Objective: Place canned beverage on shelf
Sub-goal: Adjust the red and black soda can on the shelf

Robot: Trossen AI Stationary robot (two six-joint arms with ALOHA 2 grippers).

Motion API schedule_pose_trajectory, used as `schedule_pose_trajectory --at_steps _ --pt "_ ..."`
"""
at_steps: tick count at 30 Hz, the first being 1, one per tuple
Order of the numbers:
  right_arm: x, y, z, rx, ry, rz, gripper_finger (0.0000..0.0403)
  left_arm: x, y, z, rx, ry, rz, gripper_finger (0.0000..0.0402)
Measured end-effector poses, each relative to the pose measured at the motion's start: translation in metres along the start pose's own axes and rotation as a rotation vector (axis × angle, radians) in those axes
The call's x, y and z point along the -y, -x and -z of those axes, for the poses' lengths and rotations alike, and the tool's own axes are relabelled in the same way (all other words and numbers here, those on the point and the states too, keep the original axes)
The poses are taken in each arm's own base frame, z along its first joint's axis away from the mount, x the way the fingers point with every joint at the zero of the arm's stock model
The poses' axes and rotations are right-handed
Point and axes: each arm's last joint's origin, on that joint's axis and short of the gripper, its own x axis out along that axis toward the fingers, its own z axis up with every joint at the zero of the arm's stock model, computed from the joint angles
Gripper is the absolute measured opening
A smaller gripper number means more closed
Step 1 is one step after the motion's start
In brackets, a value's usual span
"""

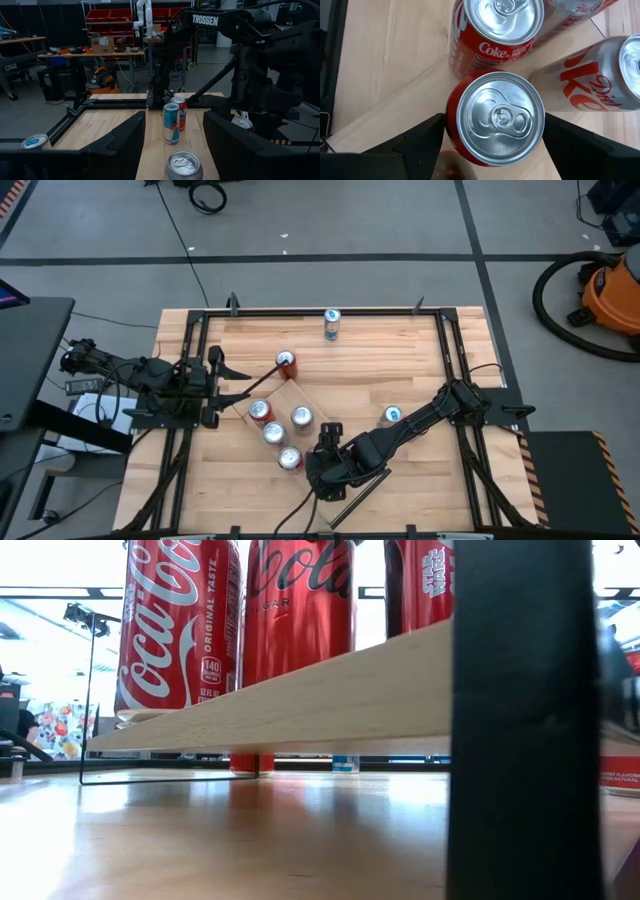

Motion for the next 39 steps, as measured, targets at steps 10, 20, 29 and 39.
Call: schedule_pose_trajectory --at_steps 10,20,29,39 --pt "0.002 0.000 0.002 -0.026 0.082 0.015 0.0331 0.000 0.000 0.000 0.000 0.000 0.000 0.0210" --pt "0.018 -0.005 -0.003 -0.047 0.175 -0.026 0.0331 0.000 0.000 0.000 0.000 0.000 0.000 0.0210" --pt "0.030 -0.005 -0.003 -0.092 0.159 -0.031 0.0331 0.000 0.000 0.000 -0.002 -0.001 0.000 0.0210" --pt "0.037 0.002 -0.002 -0.112 0.062 -0.027 0.0331 0.000 0.000 0.001 -0.007 -0.003 0.000 0.0210"
